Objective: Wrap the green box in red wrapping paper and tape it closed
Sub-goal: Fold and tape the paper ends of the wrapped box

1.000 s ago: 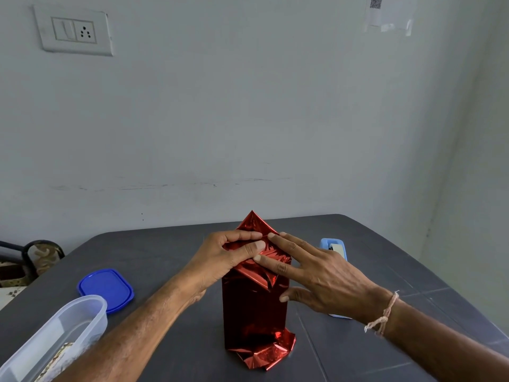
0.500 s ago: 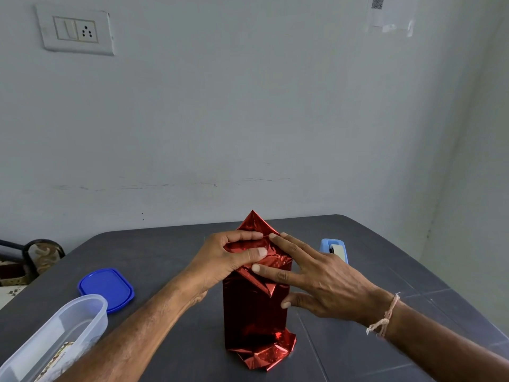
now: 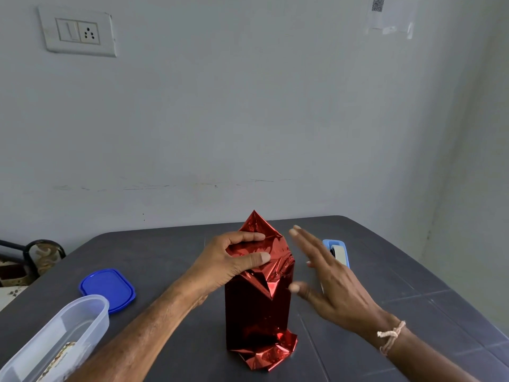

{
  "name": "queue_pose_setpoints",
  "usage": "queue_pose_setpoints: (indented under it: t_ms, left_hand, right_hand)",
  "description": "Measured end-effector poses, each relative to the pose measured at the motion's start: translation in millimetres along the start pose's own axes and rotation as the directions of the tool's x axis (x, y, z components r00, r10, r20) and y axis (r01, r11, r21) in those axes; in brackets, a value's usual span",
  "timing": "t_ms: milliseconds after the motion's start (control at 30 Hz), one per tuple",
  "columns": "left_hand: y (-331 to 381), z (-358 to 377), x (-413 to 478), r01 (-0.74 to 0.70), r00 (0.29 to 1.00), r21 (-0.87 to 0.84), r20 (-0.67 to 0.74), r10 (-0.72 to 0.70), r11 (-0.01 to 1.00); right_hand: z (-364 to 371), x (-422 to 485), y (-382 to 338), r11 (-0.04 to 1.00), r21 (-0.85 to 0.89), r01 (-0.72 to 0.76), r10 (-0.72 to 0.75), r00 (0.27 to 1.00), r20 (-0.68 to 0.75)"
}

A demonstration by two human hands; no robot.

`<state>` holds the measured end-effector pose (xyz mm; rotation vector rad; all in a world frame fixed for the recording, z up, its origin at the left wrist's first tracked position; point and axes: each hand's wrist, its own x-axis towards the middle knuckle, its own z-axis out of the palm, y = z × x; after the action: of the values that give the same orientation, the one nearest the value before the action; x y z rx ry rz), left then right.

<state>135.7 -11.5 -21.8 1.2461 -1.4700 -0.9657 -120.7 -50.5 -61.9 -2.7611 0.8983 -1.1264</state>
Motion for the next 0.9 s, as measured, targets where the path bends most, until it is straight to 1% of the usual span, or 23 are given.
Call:
queue_pose_setpoints:
  t_ms: [33, 67, 100, 133, 167, 200, 233, 267, 300, 333, 467, 533, 633, 733, 800, 900]
  left_hand:
    - [-1, 0, 0, 0.007, 1.000, 0.005, -0.005, -0.007, 1.000]
    - [-1, 0, 1, 0.010, 1.000, 0.010, -0.009, -0.010, 1.000]
    - [-2, 0, 1, 0.011, 1.000, 0.012, -0.013, -0.011, 1.000]
    - [-2, -1, 1, 0.009, 1.000, 0.011, -0.013, -0.009, 1.000]
    - [-2, 0, 1, 0.007, 1.000, 0.010, -0.011, -0.007, 1.000]
    - [-2, 0, 2, 0.007, 1.000, 0.014, -0.015, -0.007, 1.000]
    - [-1, 0, 2, 0.006, 1.000, 0.020, -0.015, -0.005, 1.000]
    - [-1, 1, 2, 0.008, 1.000, 0.019, -0.009, -0.008, 1.000]
    - [-1, 2, 2, 0.010, 1.000, 0.015, -0.005, -0.010, 1.000]
    - [-1, 2, 2, 0.009, 1.000, 0.011, -0.003, -0.009, 1.000]
    - [-1, 1, 3, 0.013, 1.000, 0.010, -0.010, -0.013, 1.000]
    - [-2, 1, 4, 0.018, 1.000, 0.005, -0.009, -0.018, 1.000]
    - [-3, 0, 6, 0.016, 1.000, 0.002, -0.007, -0.016, 1.000]
    - [-4, 0, 6, 0.019, 1.000, -0.008, -0.007, -0.019, 1.000]
    - [-4, 0, 6, 0.016, 1.000, -0.012, -0.010, -0.016, 1.000]
    - [-5, 0, 7, 0.013, 1.000, -0.016, -0.013, -0.013, 1.000]
  right_hand:
    - [1, -4, 2, 0.991, 0.091, -0.094, 0.099, 0.994, -0.049]
    - [2, -8, 4, 0.966, 0.177, -0.188, 0.209, 0.971, -0.113]
    - [3, -13, 8, 0.926, 0.255, -0.278, 0.330, 0.925, -0.189]
    - [4, -19, 14, 0.874, 0.324, -0.362, 0.451, 0.851, -0.267]
    - [4, -27, 22, 0.809, 0.382, -0.447, 0.570, 0.754, -0.326]
    - [4, -35, 30, 0.727, 0.435, -0.531, 0.680, 0.648, -0.344]
    - [4, -43, 38, 0.633, 0.470, -0.615, 0.772, 0.548, -0.322]
    - [4, -51, 45, 0.545, 0.476, -0.690, 0.838, 0.469, -0.280]
    - [4, -57, 51, 0.473, 0.470, -0.746, 0.881, 0.412, -0.232]
    - [4, -60, 56, 0.412, 0.464, -0.784, 0.911, 0.374, -0.176]
    - [3, -49, 68, 0.186, 0.491, -0.851, 0.962, 0.260, 0.086]
    - [3, -42, 79, 0.115, 0.516, -0.849, 0.963, 0.223, 0.152]
    - [3, -31, 91, 0.072, 0.524, -0.848, 0.963, 0.196, 0.185]
    - [-1, -20, 87, 0.018, 0.500, -0.866, 0.958, 0.158, 0.240]
    - [-3, -16, 82, 0.003, 0.497, -0.868, 0.952, 0.155, 0.264]
    - [-5, -12, 77, -0.030, 0.542, -0.840, 0.952, 0.142, 0.272]
